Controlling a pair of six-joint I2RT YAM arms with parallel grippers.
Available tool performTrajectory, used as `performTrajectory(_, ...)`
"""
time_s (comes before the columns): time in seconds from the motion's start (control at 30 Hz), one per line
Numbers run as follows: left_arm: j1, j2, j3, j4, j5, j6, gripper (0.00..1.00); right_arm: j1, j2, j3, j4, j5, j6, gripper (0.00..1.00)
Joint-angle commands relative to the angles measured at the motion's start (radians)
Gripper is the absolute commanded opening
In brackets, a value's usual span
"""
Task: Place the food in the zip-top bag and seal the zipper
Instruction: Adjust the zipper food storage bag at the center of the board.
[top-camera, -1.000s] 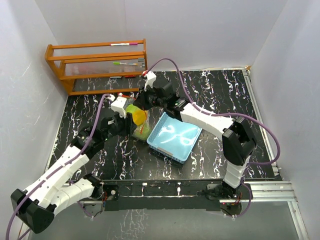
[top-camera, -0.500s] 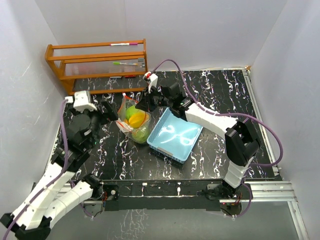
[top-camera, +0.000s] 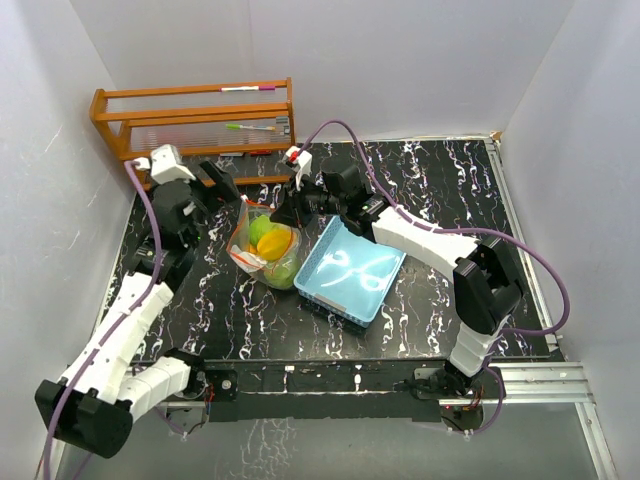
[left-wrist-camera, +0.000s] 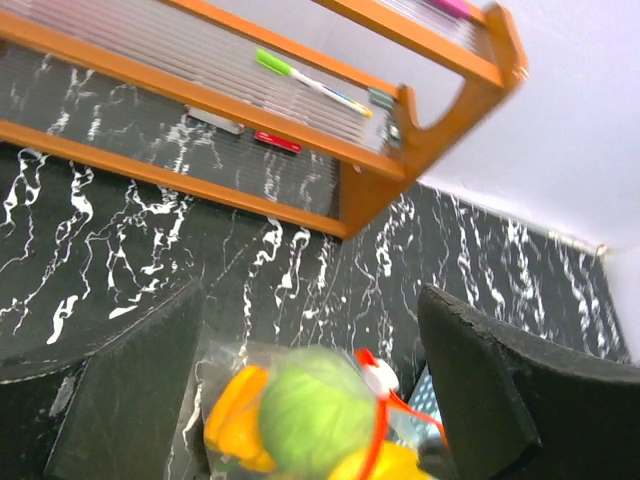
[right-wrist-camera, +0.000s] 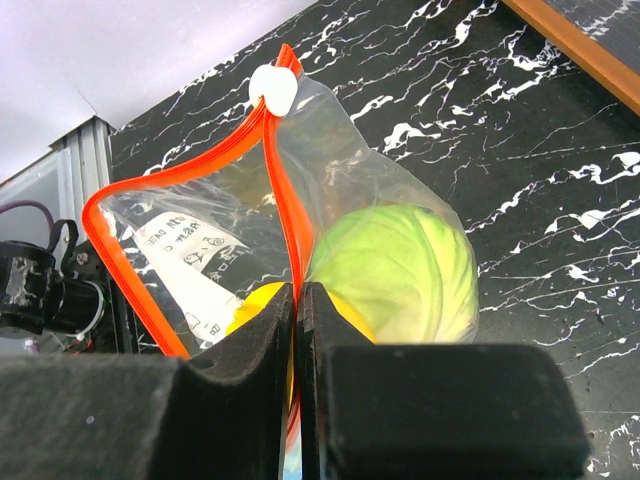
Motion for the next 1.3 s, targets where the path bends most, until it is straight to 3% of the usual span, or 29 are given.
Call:
performTrajectory(0.0,0.122,0.003,-0.023,0.080,0.236,-0.203,0.84,0.004,-0.048,0.000,0.028,-0.037,-0.029,0.08)
performTrajectory(0.3,0.166,0.083,0.087,0.006,0.569,-0.275,0.78,0.003,-0.049,0.016,-0.015,-0.068,-0.052,0.08)
performTrajectory(0.47,0.202,0.065,0.061,0.011,0.685,-0.085,0.77,0.002,-0.076,0.003,-0.042,-0.077,-0.083,0.08)
performTrajectory(0.67,0.222,0.053,0.030,0.026,0.823,0.131,0.59,-0.016,-0.082,-0.003,-0.075,-0.063,-0.106,0.08)
performTrajectory(0.77,0.223,0.053,0.008,0.024,0.837,0.149,0.51,-0.034,-0.091,-0.021,-0.077,-0.020,-0.100,0.08)
performTrajectory(1.0,0.219,0.024,-0.081,0.027,0.844,0.121,0.57,-0.071,-0.077,-0.028,-0.056,-0.023,-0.062,0.08)
performTrajectory(1.13,0.212,0.007,-0.111,0.049,0.877,0.180,0.75,-0.071,-0.059,-0.013,-0.049,-0.054,-0.057,0.08)
performTrajectory(1.17,0.212,0.008,-0.124,0.080,0.898,0.205,0.83,-0.071,-0.056,-0.012,-0.048,-0.072,-0.059,0.08)
performTrajectory(1.27,0.213,0.013,-0.206,0.281,0.963,0.245,0.86,-0.072,-0.046,-0.011,-0.049,-0.115,-0.070,0.08)
